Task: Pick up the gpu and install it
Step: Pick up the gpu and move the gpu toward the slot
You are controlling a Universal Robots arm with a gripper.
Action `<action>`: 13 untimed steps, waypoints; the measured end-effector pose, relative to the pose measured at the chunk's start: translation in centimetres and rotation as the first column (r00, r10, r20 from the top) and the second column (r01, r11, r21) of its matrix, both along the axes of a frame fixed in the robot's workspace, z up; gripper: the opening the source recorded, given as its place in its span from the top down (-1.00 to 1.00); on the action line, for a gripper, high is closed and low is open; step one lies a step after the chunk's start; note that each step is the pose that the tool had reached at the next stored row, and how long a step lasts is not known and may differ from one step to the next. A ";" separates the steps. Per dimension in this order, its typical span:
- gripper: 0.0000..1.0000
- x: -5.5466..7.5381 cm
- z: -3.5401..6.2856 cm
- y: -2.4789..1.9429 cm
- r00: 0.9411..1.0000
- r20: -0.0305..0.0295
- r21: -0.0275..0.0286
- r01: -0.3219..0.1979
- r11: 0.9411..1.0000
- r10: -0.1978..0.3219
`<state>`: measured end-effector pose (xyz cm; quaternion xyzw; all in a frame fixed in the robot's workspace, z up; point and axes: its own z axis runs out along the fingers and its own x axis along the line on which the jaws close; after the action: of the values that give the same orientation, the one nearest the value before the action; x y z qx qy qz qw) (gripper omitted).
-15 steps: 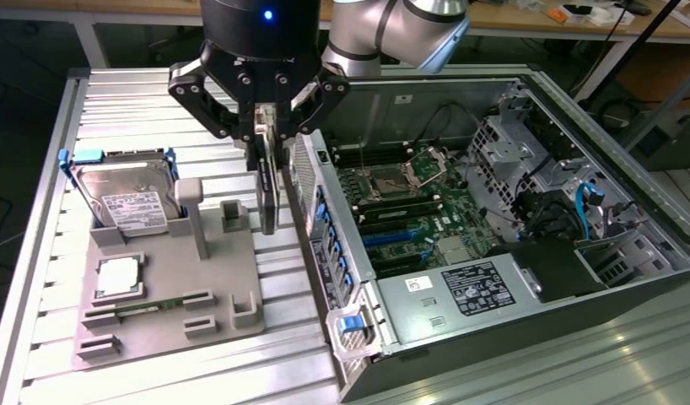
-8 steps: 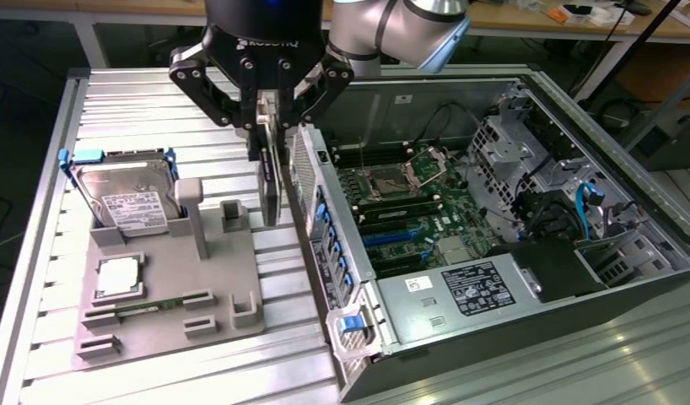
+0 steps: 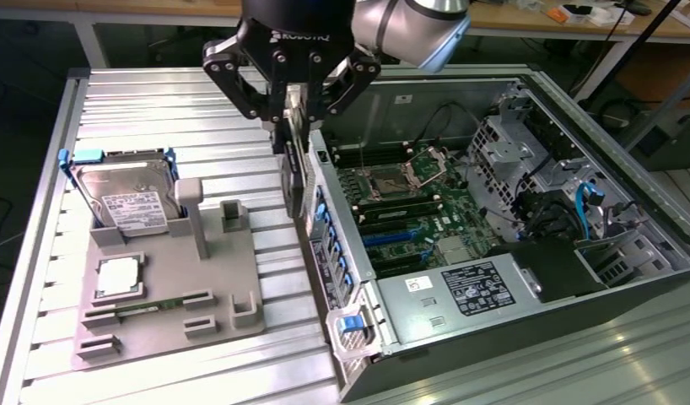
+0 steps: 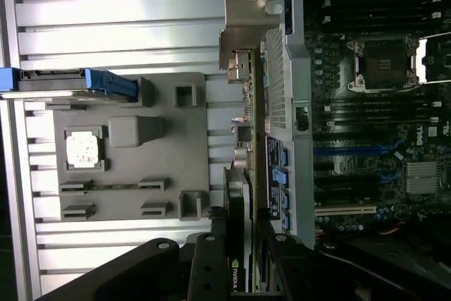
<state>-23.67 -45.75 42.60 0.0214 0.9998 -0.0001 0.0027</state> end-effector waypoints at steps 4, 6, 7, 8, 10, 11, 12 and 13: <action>0.47 1.3 0.01 0.13 1.000 0.000 0.000 0.000 1.000 0.000; 0.47 2.0 0.00 0.14 1.000 0.000 0.000 0.000 1.000 0.000; 0.47 2.2 0.01 0.14 1.000 0.000 0.000 0.000 1.000 0.000; 0.47 2.4 0.01 0.15 1.000 0.000 0.000 0.000 1.000 0.000; 0.47 2.4 0.00 0.14 1.000 0.000 0.000 0.000 1.000 0.000; 0.47 2.4 0.01 0.14 1.000 0.000 0.000 0.000 1.000 0.000; 0.47 2.4 0.00 0.14 1.000 0.000 0.000 0.000 1.000 0.000; 0.47 2.4 0.00 0.14 1.000 0.000 0.000 0.000 1.000 0.000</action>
<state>-21.30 -45.61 42.60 0.0214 0.9998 -0.0001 0.0027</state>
